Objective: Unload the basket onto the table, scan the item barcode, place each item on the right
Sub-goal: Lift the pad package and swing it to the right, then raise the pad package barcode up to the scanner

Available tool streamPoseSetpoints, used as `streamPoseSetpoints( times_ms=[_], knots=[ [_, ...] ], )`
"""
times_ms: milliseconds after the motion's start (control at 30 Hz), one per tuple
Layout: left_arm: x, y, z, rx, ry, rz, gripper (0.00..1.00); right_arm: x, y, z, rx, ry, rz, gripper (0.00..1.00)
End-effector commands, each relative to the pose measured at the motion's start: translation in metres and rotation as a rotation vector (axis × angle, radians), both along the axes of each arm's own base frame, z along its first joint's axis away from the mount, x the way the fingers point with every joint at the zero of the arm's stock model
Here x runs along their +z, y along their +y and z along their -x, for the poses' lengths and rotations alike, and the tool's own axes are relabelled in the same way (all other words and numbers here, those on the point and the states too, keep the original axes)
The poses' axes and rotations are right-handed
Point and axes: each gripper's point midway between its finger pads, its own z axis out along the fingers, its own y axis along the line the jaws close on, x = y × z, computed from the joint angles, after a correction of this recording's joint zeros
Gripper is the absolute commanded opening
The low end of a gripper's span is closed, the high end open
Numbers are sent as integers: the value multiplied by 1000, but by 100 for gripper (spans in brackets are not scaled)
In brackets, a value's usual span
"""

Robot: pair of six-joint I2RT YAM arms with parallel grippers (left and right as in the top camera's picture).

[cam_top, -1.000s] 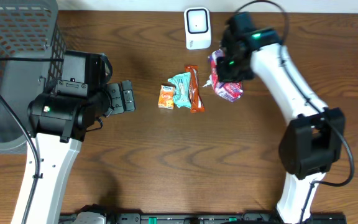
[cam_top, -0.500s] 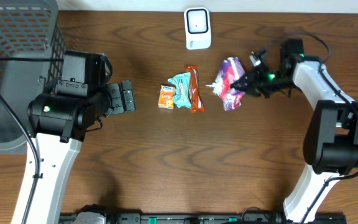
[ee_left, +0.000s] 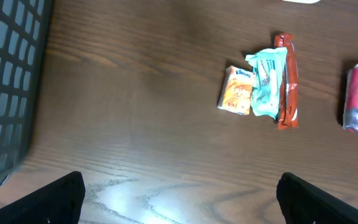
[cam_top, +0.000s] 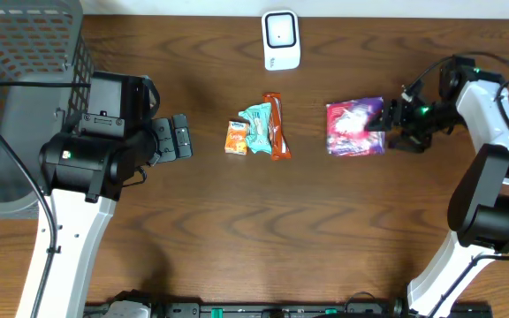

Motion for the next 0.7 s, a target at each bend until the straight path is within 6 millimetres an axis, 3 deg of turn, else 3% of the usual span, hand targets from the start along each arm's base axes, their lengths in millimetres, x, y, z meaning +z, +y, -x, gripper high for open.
streamPoseSetpoints(
  times_ms=[0, 67, 267, 367, 567, 667],
  knots=[
    [-2, 2, 0, 3, 5, -15, 98, 8, -10, -8, 25, -33, 79, 93],
    [-2, 2, 0, 3, 5, -15, 98, 8, -11, -9, 25, -35, 83, 99],
    [-2, 2, 0, 3, 5, -15, 98, -6, -37, -2, 31, 5, 251, 99],
    [-2, 2, 0, 2, 5, -15, 98, -11, -40, 3, 30, 23, 261, 99],
    [-2, 2, 0, 3, 5, -15, 98, -24, -28, 5, 35, 4, 189, 99],
    [-2, 2, 0, 3, 5, -15, 98, -33, -8, 0, 61, -65, 85, 99]
  ],
)
